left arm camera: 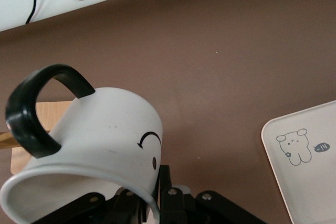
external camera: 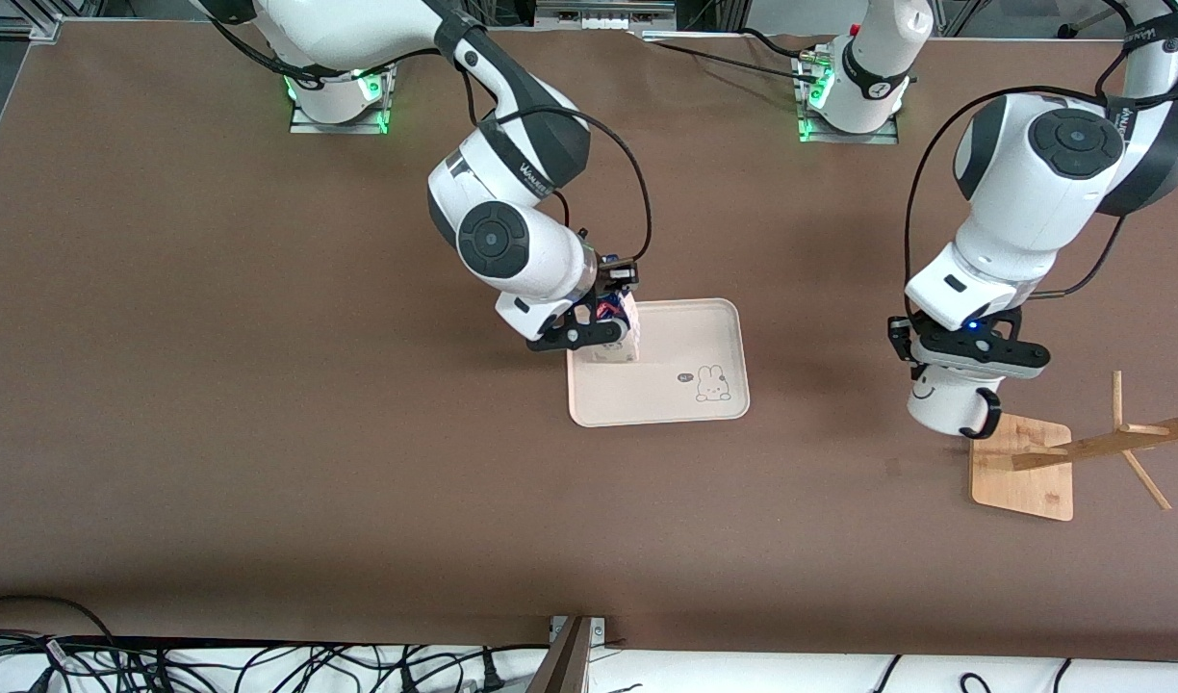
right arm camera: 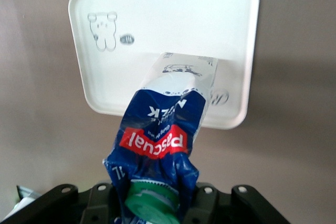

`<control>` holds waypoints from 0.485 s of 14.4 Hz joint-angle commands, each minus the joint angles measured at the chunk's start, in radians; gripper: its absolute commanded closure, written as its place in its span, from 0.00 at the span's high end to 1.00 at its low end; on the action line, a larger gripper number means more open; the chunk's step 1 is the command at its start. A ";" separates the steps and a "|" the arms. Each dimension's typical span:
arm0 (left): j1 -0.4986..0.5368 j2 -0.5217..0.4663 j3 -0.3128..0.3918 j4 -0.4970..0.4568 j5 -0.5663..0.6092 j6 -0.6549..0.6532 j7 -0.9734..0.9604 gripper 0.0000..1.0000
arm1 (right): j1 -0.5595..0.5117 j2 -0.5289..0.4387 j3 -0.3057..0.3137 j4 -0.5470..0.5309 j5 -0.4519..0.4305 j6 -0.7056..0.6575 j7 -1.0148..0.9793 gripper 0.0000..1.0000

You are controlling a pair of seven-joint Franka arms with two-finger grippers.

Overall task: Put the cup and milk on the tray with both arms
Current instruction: 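Lower the carton onto the tray while the left gripper lifts the mug off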

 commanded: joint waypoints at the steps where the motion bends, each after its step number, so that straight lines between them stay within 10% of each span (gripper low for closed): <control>1: -0.009 0.055 -0.017 0.059 0.012 -0.061 -0.009 0.00 | -0.013 0.032 -0.022 0.056 -0.014 0.007 -0.072 0.30; 7: -0.010 0.168 -0.017 0.221 -0.114 -0.229 -0.004 0.00 | 0.015 0.066 -0.023 0.067 -0.031 0.034 -0.083 0.30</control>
